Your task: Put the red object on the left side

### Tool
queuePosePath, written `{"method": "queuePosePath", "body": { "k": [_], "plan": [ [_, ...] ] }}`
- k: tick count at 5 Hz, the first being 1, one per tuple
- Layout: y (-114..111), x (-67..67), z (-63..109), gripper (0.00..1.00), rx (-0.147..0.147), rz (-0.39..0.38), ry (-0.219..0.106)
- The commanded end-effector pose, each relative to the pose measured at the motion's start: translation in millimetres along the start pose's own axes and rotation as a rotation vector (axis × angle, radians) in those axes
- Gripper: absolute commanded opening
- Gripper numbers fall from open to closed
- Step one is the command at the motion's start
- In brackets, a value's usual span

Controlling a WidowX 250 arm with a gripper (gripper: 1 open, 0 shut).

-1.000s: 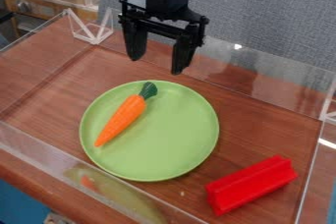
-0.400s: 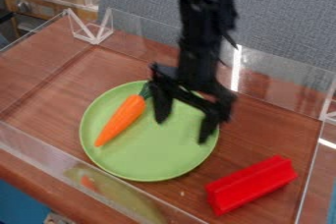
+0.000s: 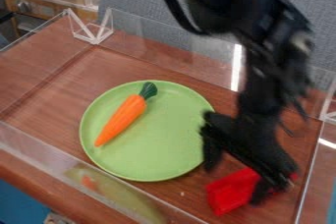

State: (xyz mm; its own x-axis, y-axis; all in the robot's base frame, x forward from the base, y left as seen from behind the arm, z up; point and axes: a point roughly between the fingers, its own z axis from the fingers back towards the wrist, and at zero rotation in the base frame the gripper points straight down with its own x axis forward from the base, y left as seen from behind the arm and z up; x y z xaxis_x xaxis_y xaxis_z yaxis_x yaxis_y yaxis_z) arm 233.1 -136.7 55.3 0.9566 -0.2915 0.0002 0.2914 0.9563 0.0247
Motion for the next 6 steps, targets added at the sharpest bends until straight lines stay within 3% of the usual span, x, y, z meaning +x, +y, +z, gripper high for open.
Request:
{"method": "queuePosePath", "body": {
  "k": [1, 2, 3, 6],
  "plan": [
    [-24, -1.4, -4.1, 1.00, -0.001, -0.082, -0.059],
    [-30, -11.8, -21.1, 1.00, 0.018, -0.084, -0.069],
    [-37, -16.1, -25.3, 0.00, 0.025, -0.093, -0.085],
    [-15, -12.8, -26.0, 0.00, 0.028, -0.160, -0.123]
  ]
}}
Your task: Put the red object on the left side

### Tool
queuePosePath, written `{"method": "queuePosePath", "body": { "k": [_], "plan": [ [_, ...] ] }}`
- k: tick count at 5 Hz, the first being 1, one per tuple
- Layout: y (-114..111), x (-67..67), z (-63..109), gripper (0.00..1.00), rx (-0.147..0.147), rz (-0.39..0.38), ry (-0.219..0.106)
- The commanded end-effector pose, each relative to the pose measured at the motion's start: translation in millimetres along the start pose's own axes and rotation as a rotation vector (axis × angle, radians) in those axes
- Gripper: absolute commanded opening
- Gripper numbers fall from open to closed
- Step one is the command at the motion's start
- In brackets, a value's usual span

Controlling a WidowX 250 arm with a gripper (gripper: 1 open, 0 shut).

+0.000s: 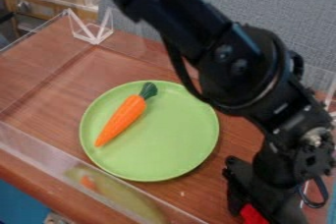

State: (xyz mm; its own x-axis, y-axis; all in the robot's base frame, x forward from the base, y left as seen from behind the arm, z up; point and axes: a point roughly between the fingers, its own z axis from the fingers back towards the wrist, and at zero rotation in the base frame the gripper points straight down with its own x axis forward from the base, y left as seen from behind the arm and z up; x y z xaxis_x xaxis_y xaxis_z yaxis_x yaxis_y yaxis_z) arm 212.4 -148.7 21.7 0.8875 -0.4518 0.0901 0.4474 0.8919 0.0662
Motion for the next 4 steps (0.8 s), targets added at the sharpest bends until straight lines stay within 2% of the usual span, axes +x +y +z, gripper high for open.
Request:
{"method": "queuePosePath", "body": {
  "k": [1, 2, 4],
  "plan": [
    [2.0, -1.9, 8.5, 0.00, 0.006, 0.049, -0.043],
    [1.6, -4.1, 10.0, 0.00, 0.014, 0.089, -0.063],
    [6.5, 1.4, 12.0, 0.00, 0.019, 0.138, -0.077]
  ]
}}
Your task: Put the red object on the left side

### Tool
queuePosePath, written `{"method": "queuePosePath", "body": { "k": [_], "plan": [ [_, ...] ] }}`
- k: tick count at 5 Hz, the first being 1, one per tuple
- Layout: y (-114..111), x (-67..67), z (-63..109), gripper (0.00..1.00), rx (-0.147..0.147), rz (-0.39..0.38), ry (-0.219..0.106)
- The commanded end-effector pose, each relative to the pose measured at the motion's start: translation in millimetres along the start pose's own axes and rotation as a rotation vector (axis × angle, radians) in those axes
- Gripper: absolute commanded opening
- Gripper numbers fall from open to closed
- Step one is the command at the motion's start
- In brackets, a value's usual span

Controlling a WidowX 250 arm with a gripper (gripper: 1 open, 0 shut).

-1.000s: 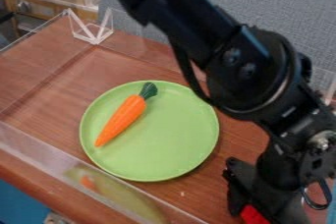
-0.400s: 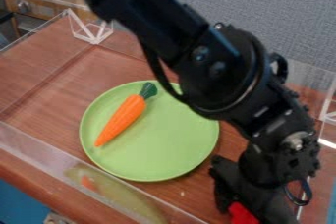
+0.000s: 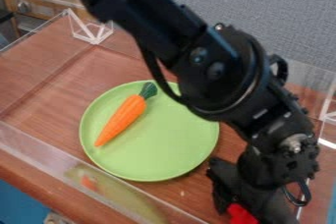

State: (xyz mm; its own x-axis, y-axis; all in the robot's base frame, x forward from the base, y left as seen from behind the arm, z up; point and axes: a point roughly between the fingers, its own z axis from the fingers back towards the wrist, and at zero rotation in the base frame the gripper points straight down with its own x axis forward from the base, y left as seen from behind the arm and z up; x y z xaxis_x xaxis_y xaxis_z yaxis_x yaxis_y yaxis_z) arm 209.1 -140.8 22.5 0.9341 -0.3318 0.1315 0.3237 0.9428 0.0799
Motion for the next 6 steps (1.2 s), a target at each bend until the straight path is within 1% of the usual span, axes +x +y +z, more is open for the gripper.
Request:
{"method": "queuePosePath", "body": {
  "k": [1, 2, 3, 4, 5, 6],
  "plan": [
    [2, 10.3, 10.7, 0.00, -0.011, 0.032, -0.050],
    [13, 1.9, 10.9, 0.00, -0.015, 0.023, -0.060],
    [25, -6.9, 9.3, 0.00, -0.023, 0.018, -0.080],
    [25, -6.5, 8.9, 0.00, -0.037, -0.051, -0.092],
    [19, -4.8, 9.6, 0.00, -0.053, -0.123, -0.106],
    [29, -2.8, 31.7, 1.00, -0.051, -0.123, -0.126]
  ]
}}
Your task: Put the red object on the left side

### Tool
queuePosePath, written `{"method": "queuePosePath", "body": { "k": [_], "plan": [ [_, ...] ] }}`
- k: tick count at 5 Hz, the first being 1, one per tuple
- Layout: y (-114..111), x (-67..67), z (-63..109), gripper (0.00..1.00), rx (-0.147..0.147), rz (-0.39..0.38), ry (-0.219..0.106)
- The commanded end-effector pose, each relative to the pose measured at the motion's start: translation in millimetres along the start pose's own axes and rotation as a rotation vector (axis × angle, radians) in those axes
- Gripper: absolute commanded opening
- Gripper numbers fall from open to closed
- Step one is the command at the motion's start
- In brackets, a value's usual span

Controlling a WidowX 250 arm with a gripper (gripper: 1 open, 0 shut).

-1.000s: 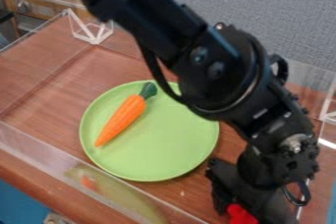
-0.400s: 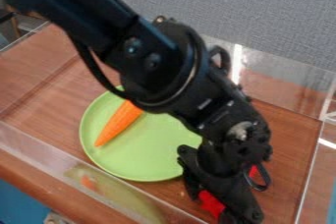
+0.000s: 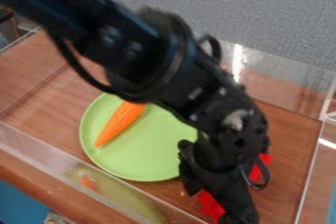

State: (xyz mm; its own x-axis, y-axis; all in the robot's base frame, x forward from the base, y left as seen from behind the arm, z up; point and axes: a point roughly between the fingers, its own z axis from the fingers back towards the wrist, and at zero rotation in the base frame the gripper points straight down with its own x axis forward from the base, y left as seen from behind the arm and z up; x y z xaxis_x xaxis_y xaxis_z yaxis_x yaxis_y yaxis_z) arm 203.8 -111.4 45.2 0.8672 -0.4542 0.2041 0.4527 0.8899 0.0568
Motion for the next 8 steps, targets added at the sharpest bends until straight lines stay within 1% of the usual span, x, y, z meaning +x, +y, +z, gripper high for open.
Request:
{"method": "queuePosePath", "body": {
  "k": [1, 2, 3, 4, 6, 7, 8],
  "plan": [
    [11, 16.0, 28.8, 1.00, -0.006, 0.010, -0.068],
    [10, 23.3, 12.4, 1.00, -0.017, 0.009, -0.055],
    [10, 31.0, 1.6, 1.00, -0.022, 0.017, -0.052],
    [14, 42.7, -5.5, 1.00, -0.016, 0.044, -0.055],
    [22, 67.8, -11.3, 1.00, 0.016, 0.085, -0.057],
    [22, 74.9, -7.5, 1.00, 0.023, 0.070, -0.065],
    [25, 79.2, -6.6, 1.00, 0.028, 0.055, -0.067]
  ]
}}
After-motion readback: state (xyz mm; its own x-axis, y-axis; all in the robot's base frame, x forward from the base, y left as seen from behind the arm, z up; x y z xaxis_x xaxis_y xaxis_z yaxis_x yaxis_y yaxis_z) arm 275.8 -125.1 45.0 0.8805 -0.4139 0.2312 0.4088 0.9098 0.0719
